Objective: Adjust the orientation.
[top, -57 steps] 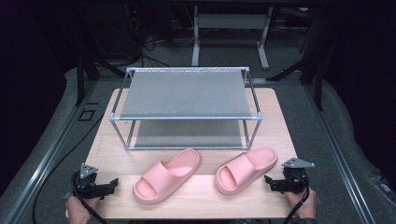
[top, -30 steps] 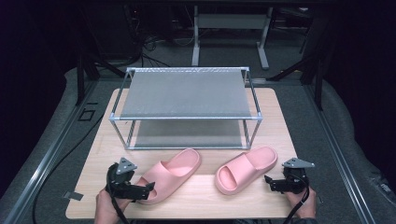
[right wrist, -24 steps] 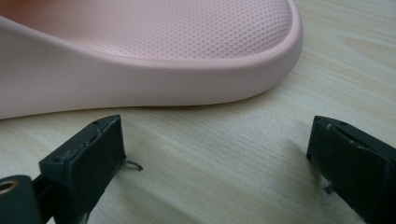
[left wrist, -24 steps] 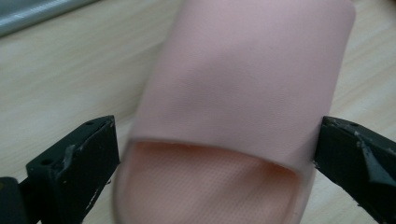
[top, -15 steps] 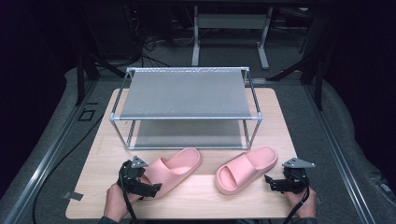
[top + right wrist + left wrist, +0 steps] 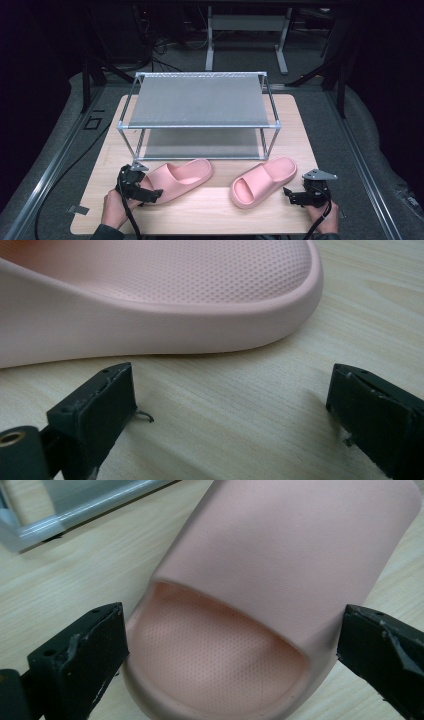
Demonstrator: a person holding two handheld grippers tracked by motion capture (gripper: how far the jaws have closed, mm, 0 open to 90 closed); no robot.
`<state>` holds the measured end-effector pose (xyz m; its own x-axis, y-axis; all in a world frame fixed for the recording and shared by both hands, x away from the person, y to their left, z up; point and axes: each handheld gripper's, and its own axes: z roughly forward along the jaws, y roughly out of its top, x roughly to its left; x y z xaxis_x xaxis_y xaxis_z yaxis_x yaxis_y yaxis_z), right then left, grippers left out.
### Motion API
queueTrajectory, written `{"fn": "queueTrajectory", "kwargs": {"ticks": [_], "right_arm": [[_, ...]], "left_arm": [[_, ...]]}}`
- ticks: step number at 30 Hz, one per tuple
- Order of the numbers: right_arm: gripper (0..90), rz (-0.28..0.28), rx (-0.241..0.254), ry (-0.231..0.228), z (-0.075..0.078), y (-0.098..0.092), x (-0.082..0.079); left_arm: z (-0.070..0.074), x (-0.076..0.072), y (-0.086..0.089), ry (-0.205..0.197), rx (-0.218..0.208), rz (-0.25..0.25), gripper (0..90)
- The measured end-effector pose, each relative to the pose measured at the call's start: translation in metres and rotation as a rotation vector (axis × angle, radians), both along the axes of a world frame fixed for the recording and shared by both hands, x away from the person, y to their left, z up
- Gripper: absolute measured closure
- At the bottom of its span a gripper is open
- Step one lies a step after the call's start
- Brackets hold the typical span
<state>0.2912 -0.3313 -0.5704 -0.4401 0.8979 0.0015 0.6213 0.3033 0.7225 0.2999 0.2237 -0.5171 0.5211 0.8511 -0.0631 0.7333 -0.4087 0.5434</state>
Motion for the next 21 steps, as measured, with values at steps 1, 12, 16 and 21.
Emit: {"fn": "queueTrajectory", "kwargs": {"ticks": [1, 12, 16, 21], "right_arm": [[5.4, 0.001, 0.0, 0.0, 0.0, 0.0, 0.0], [5.6, -0.002, 0.0, 0.002, 0.0, 0.0, 0.0], [5.7, 0.0, 0.0, -0.001, 0.0, 0.0, 0.0], [5.9, 0.001, 0.004, 0.0, 0.0, 0.0, 0.0]], "left_arm": [[0.001, -0.001, 0.003, 0.004, 0.009, 0.011, 0.0], [0.031, -0.02, 0.0, -0.069, -0.021, 0.056, 0.0], [0.046, -0.003, -0.04, -0.098, -0.03, 0.023, 0.0], [0.029, 0.032, -0.06, -0.036, 0.042, 0.022, 0.0]]}}
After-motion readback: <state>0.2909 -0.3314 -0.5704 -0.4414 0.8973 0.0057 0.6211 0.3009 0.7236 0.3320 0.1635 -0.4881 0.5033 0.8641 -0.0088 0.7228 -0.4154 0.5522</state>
